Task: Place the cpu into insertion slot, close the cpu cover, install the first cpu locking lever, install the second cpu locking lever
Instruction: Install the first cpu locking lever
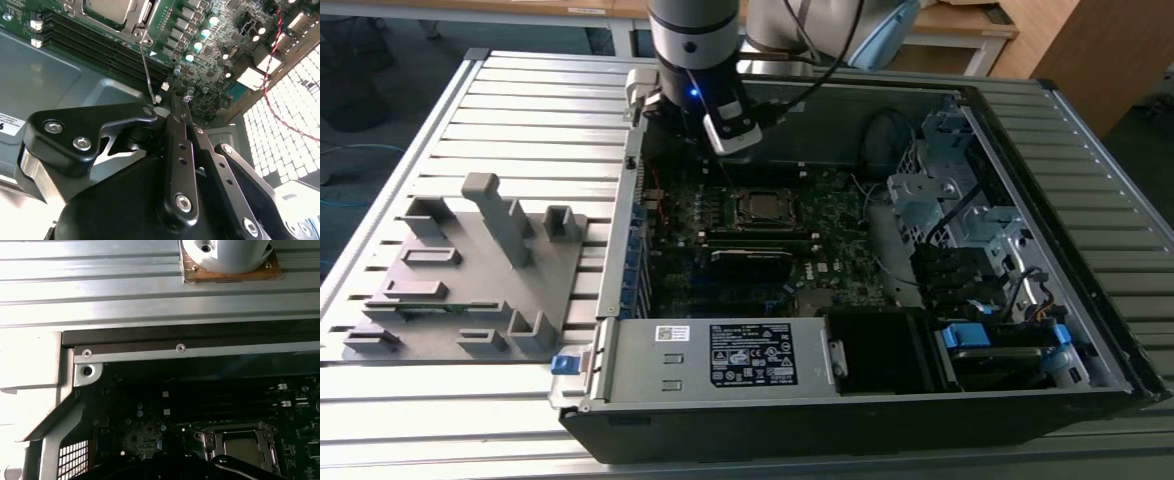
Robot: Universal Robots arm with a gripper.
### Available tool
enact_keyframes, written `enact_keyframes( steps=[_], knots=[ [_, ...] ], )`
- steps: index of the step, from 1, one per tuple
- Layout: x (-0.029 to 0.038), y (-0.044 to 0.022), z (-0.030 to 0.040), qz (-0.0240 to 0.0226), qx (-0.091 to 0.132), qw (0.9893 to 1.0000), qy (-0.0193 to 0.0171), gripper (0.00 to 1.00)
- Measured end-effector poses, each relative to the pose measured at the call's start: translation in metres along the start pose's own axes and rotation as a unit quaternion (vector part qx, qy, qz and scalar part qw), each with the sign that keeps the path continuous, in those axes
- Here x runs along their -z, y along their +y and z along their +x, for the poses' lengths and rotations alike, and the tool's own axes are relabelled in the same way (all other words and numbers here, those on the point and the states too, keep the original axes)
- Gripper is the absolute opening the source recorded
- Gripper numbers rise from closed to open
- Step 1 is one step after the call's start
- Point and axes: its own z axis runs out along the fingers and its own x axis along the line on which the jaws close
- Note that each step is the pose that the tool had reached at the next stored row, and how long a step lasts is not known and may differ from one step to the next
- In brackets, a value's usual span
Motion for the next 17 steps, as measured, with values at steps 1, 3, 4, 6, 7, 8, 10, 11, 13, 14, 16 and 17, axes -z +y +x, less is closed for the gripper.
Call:
enact_keyframes(
  steps=[1, 3, 4, 6, 7, 8, 10, 11, 13, 14, 16, 17],
  knots=[
    [-0.0005, 0.0001, -0.0004, -0.0001, 0.0, 1.0, 0.0, 0.11],
    [-0.0027, -0.0004, -0.0003, 0.0, 0.0, 1.0, 0.0, 0.11],
    [-0.0044, -0.0009, -0.0003, 0.0, 0.0, 1.0, 0.0, 0.11],
    [-0.0071, -0.0017, -0.0003, -0.0001, 0.0, 1.0, -0.0001, 0.11],
    [-0.0074, -0.0017, -0.0003, 0.0, 0.0, 1.0, 0.0, 0.11],
    [-0.0076, -0.0016, -0.0002, 0.0, 0.0, 1.0, 0.0, 0.11],
    [-0.0082, -0.0008, -0.0001, -0.0003, 0.0, 1.0, 0.0, 0.11],
    [-0.0085, -0.0004, -0.0001, -0.0003, 0.0, 1.0, 0.0, 0.11],
    [-0.0091, 0.0004, 0.0, -0.0004, 0.0, 1.0, 0.0, 0.11],
    [-0.0095, 0.0008, 0.0, -0.0005, 0.0, 1.0, 0.0, 0.11],
    [-0.0103, 0.0018, 0.0001, -0.0005, 0.0, 1.0, 0.0, 0.11],
    [-0.0108, 0.0022, 0.0, -0.0004, 0.0, 1.0, 0.0, 0.11]
  ],
)
